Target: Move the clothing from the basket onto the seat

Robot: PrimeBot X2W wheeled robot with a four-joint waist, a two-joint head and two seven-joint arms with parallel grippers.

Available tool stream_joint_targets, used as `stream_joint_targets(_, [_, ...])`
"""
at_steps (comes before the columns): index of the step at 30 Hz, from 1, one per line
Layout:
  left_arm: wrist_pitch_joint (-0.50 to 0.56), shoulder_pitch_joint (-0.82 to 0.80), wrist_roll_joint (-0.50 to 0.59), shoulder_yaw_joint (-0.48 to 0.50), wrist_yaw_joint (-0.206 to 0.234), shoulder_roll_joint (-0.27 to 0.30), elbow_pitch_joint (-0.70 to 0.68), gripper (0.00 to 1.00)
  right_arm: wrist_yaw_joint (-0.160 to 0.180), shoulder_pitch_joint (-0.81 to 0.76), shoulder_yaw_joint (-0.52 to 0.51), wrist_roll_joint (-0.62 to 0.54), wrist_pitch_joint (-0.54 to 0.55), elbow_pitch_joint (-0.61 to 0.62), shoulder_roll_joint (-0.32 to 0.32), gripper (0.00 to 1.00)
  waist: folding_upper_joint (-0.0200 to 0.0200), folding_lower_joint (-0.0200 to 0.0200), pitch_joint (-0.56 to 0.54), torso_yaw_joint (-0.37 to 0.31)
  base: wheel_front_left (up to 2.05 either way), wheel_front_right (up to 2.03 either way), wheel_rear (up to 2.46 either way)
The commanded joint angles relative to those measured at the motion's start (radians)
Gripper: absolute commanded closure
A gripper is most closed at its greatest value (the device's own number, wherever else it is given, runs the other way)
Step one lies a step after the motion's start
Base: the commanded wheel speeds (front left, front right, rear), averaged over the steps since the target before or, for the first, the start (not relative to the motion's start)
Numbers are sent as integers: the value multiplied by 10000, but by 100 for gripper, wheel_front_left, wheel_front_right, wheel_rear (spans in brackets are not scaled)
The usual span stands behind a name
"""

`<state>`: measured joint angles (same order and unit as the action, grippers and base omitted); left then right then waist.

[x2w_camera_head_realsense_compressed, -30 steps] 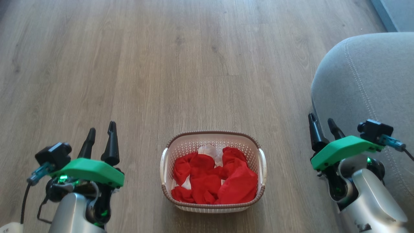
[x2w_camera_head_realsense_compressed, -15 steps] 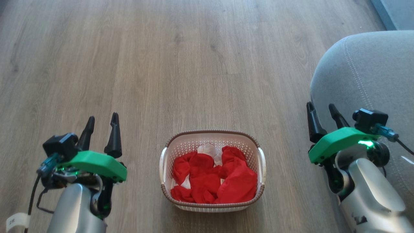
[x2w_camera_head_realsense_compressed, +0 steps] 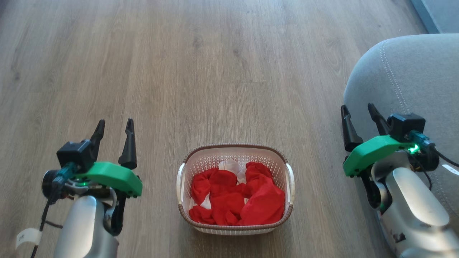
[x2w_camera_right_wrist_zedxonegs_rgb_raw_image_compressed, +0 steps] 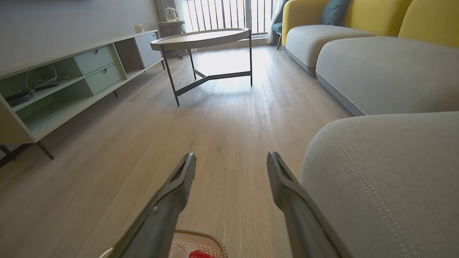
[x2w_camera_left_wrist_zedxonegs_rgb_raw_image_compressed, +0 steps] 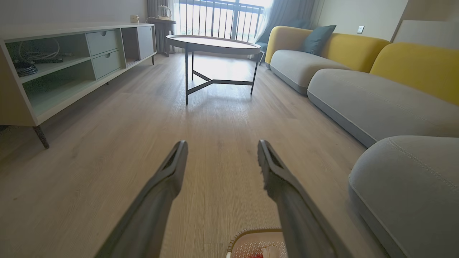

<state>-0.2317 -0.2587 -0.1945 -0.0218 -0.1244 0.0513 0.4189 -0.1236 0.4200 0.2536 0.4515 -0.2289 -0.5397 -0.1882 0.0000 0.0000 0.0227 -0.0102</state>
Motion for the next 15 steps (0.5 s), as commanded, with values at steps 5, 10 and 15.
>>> stream_joint_targets(5, [-271, -785, 600, 310, -63, 138, -103, 0, -71, 635, 165, -526, -300, 170, -79, 0, 0, 0, 3, -16, 0, 0, 0])
stream_joint_targets(10, [-300, -842, 627, 361, -63, 124, 37, 0, -71, 642, 163, -539, -329, 150, -112, 0, 0, 0, 5, -26, 0, 0, 0])
stream_joint_targets(15, [-300, -845, 264, 457, -63, 83, 257, 0, -71, 604, 102, -414, -329, 147, -108, 0, 0, 0, 4, -29, 0, 0, 0])
